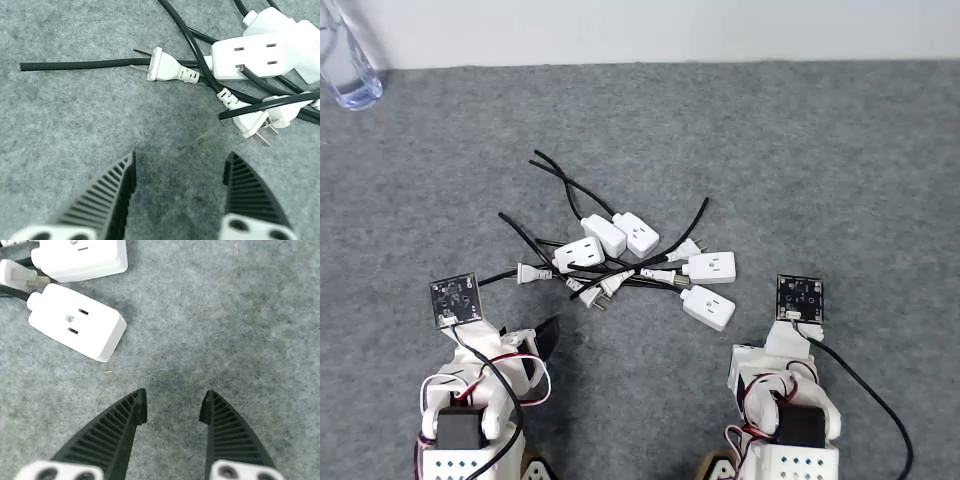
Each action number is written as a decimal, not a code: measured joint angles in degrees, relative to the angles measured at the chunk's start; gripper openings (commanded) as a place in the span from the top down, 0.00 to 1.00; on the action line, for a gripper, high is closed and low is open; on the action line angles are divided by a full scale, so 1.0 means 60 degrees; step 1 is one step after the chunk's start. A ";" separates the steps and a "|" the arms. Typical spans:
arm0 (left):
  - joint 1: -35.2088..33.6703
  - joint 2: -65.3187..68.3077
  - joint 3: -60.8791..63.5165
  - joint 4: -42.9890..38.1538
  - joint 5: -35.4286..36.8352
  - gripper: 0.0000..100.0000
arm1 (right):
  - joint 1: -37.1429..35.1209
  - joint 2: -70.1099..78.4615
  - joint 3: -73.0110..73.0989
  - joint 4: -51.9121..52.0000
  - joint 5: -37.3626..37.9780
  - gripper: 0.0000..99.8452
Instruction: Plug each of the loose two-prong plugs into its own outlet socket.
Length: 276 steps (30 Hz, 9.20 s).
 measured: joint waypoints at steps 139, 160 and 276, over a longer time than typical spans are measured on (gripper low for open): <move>-0.2330 0.0000 -0.0147 -0.2769 -0.3238 0.73 | -0.0747 0.0000 0.0000 -0.5495 0.0000 0.81; -0.2330 0.0000 -0.0015 -0.2769 -0.3590 0.73 | 0.5685 0.0000 0.0000 -1.0491 0.3062 0.81; 0.2330 1.6498 -1.1692 -0.1348 -1.1048 0.70 | -0.1114 0.1465 0.0088 -0.5348 0.4601 0.81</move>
